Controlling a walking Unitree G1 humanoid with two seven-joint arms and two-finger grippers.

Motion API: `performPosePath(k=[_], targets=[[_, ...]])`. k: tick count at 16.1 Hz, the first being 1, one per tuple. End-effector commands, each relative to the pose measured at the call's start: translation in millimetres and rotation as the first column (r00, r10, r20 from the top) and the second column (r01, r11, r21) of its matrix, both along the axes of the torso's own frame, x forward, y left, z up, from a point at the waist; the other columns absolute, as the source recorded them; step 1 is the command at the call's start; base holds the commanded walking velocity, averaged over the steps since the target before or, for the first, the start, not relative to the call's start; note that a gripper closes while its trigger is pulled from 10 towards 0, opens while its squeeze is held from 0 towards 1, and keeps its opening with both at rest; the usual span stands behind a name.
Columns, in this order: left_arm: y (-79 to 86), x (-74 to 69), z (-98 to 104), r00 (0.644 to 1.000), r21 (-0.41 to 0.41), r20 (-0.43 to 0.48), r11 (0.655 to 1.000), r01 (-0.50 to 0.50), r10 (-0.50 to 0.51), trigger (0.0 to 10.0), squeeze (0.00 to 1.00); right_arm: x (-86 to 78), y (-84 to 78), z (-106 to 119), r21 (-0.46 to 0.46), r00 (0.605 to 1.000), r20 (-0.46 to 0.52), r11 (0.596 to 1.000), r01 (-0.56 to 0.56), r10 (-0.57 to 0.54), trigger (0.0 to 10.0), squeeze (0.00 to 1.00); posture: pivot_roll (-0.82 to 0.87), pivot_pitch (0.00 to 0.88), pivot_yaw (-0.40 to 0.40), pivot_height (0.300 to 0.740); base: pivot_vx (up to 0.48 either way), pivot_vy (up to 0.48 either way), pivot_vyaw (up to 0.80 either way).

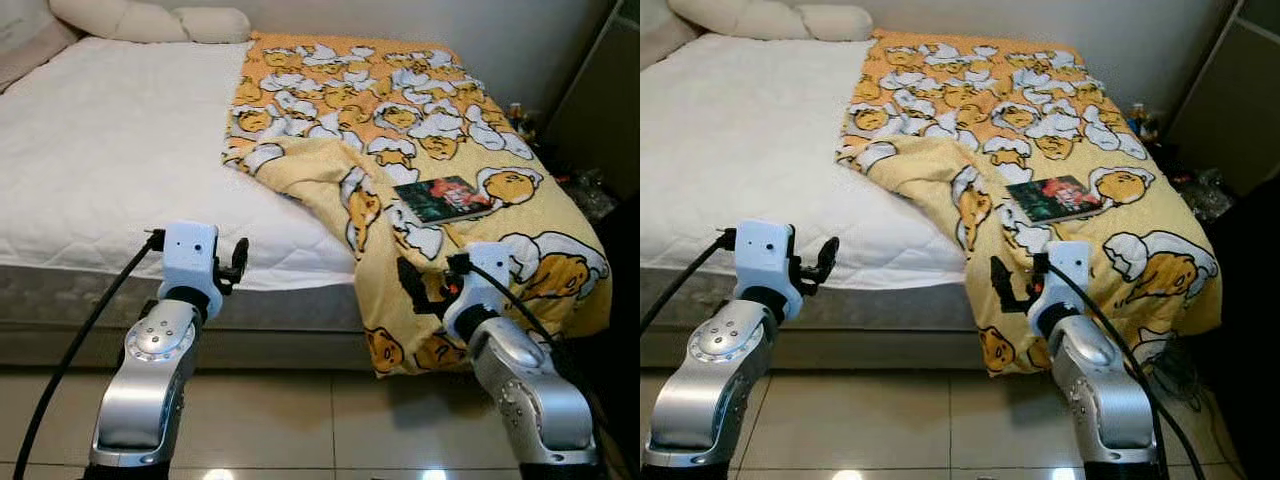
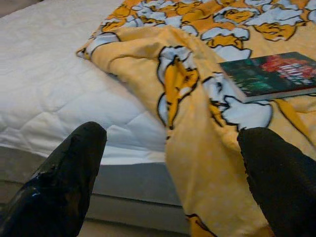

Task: Clean up the room

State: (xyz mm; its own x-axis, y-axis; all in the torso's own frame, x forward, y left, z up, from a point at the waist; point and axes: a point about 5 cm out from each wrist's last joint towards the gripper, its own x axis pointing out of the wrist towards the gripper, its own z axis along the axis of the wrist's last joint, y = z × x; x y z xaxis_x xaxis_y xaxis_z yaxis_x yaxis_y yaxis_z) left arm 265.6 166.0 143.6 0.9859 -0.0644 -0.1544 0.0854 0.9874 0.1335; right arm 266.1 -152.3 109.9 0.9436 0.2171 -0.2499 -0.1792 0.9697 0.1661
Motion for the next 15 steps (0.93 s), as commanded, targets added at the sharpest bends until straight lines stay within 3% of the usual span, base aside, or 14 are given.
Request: performPosePath(k=[1,9,12,15], targets=[[0.2,1.1,1.0,1.0,-0.004,0.008,1.0,0.011,-0.011,10.0,0.2,3.7,0.3,3.9,0.0,1.0,0.005,1.0,0.001,-0.001,10.0,0.0,-0.09,0.0,-0.053,0.74,0.277,0.0,0.0],[-3.7,3.9,1.0,0.999,-0.01,0.007,0.999,0.04,-0.04,10.0,0.2,8.4,3.6,7.2,-0.009,1.0,0.013,1.0,-0.018,0.018,10.0,0.0,-0.09,0.0,-0.05,0.74,0.328,0.0,0.0],[-4.2,4.2,0.7,0.999,-0.01,0.01,0.999,0.043,-0.043,10.0,0.2,9.0,3.8,6.9,-0.008,1.0,0.011,1.0,-0.018,0.019,10.0,0.0,-0.09,0.0,-0.051,0.74,0.329,0.0,-0.77],[-5.4,3.6,-0.6,0.999,-0.01,0.008,0.999,0.048,-0.047,10.0,0.2,9.4,-1.0,6.1,-0.03,1.0,0.016,1.0,-0.003,0.004,10.0,0.0,-0.09,0.0,-0.053,0.74,0.33,0.0,0.0]])
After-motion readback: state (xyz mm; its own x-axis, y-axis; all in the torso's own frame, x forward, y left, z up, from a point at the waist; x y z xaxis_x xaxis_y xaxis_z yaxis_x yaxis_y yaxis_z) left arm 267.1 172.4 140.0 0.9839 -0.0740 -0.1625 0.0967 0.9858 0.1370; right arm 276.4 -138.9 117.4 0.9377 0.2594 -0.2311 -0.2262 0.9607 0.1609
